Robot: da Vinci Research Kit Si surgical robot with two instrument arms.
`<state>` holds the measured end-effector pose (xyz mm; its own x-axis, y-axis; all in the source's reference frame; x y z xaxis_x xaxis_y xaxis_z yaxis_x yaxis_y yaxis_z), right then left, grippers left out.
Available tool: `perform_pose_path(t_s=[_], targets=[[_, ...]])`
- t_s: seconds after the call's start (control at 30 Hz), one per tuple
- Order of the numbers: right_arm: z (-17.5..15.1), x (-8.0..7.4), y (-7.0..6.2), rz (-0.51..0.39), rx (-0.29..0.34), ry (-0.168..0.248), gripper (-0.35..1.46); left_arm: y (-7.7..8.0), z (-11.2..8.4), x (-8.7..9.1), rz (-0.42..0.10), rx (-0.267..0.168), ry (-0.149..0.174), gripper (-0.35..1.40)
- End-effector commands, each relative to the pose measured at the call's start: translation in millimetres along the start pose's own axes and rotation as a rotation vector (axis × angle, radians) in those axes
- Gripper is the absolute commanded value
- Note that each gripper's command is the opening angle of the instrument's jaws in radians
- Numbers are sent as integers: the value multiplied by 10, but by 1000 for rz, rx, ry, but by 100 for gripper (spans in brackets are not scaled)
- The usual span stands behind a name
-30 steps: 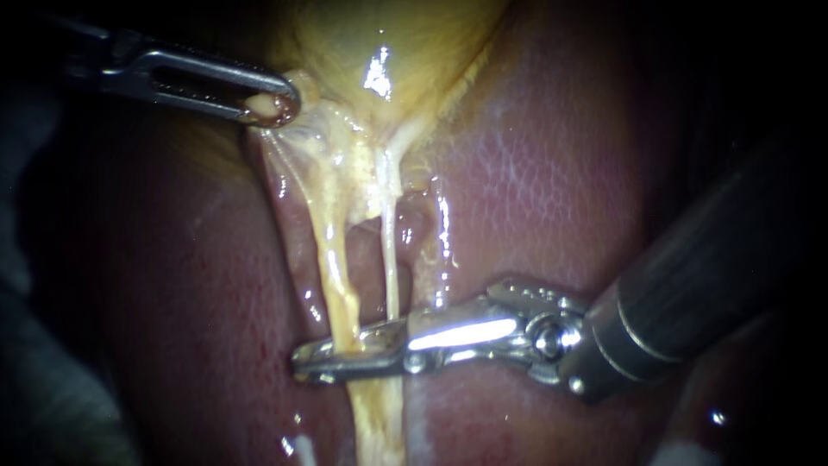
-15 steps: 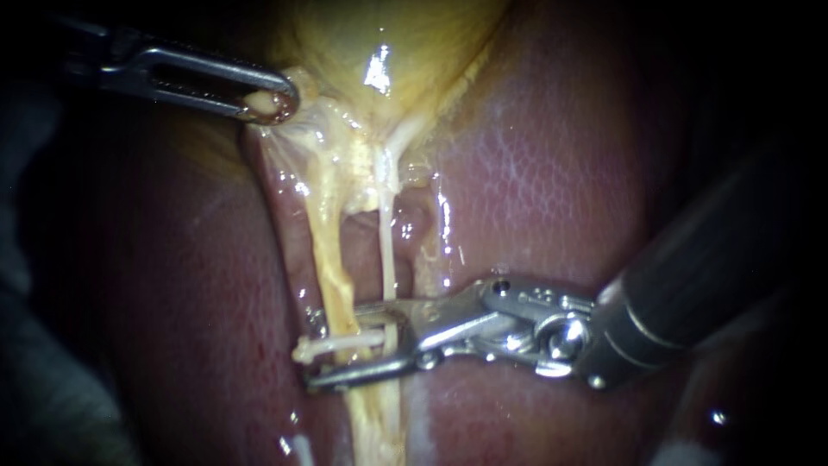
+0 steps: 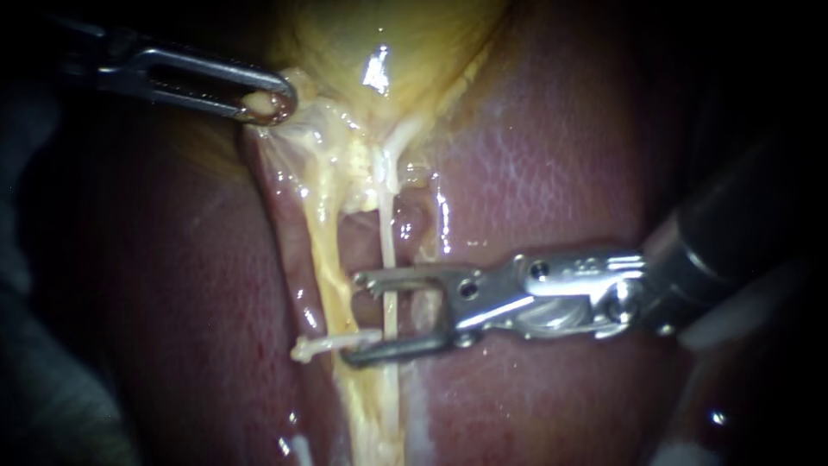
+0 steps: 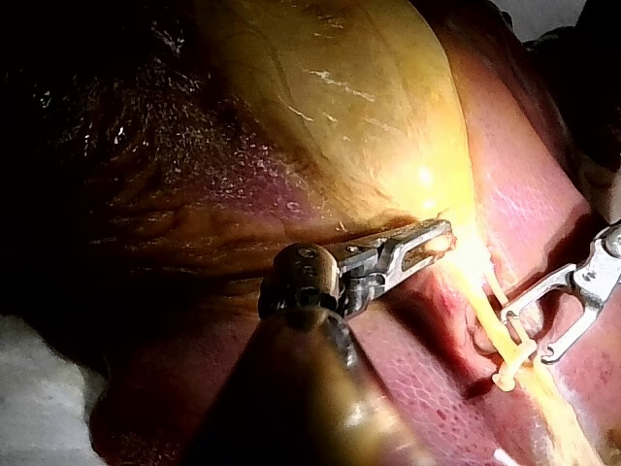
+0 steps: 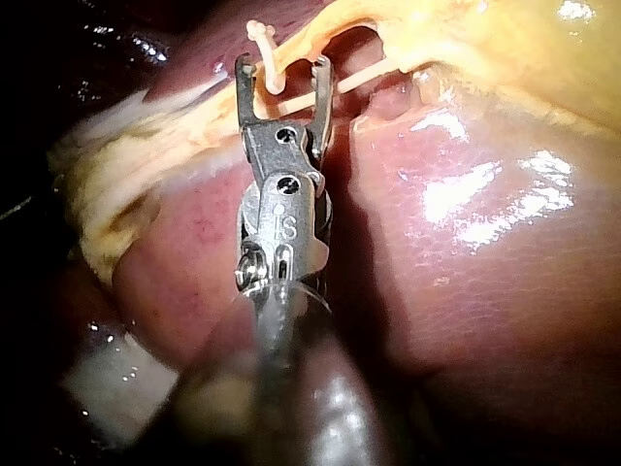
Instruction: Going back first clip left tube
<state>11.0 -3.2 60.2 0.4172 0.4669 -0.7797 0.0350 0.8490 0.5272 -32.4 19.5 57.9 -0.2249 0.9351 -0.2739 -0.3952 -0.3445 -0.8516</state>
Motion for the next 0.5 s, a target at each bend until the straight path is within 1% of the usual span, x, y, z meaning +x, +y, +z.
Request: perform_pose_path(t_s=[0.03,0.17,0.27,0.37,0.5], targets=[[-13,3,0,-13,-3,-14,50,0,0,0,0,2,1,-35],[-52,15,3,-47,-14,-16,50,0,0,0,0,2,1,-35],[-76,21,5,-66,-23,-19,49,0,0,0,0,2,1,-35],[-94,24,7,-76,-34,-26,49,0,0,0,0,2,1,-35],[-106,26,10,-86,-38,-30,49,-1,2,-1,0,3,2,-35]])
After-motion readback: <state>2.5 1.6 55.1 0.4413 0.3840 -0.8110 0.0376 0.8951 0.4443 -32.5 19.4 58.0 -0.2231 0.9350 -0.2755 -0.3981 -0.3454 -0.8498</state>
